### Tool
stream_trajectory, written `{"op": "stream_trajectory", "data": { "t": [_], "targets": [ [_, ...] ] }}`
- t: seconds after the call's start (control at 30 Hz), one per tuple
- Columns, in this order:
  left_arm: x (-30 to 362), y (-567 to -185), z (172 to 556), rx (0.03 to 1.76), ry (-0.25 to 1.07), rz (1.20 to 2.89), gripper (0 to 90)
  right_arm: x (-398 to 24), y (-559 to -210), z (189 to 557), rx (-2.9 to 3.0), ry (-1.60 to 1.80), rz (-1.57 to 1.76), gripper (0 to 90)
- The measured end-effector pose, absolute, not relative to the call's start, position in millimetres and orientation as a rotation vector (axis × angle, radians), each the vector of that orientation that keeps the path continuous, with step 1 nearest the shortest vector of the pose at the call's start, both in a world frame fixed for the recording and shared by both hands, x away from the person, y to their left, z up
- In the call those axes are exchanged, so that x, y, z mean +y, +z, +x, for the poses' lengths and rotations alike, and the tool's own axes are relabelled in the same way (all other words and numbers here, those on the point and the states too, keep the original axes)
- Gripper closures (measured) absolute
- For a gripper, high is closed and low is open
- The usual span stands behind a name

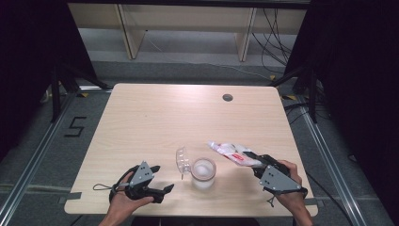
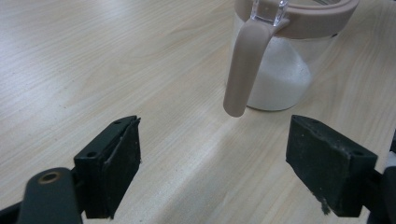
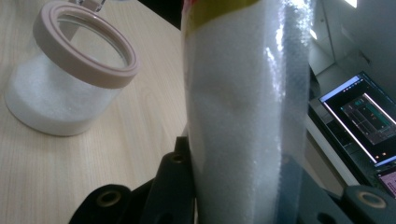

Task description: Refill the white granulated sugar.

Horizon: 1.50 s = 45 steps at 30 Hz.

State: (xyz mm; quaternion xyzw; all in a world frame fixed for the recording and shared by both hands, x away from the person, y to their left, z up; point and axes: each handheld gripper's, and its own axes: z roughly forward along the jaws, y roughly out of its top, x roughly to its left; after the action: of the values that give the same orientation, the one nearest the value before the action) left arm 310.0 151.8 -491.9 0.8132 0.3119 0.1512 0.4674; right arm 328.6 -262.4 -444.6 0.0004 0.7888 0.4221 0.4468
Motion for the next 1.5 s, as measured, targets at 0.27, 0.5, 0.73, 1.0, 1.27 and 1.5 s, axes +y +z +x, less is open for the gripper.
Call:
{"op": "stream_trajectory", "data": {
  "t": [0.27,0.5,0.73,1.0,1.27,1.5],
  "targets": [
    [152,-491,310,0.767,0.378,1.997,17.7,-262,-450,333,1.972,1.108,0.072,80.9],
    [152,-492,310,0.766,0.372,1.996,17.7,-260,-458,340,2.003,1.185,0.147,81.7],
    [151,-493,310,0.768,0.375,1.99,17.7,-263,-463,351,1.992,1.251,0.241,81.8],
    [151,-493,310,0.764,0.372,1.992,17.7,-267,-470,363,1.994,1.295,0.331,81.9],
    [152,-492,311,0.758,0.378,2.003,17.7,-269,-476,374,1.993,1.339,0.403,81.9],
    [152,-492,311,0.736,0.386,2.012,17.7,-271,-479,379,2.009,1.344,0.423,81.7]
  ]
}}
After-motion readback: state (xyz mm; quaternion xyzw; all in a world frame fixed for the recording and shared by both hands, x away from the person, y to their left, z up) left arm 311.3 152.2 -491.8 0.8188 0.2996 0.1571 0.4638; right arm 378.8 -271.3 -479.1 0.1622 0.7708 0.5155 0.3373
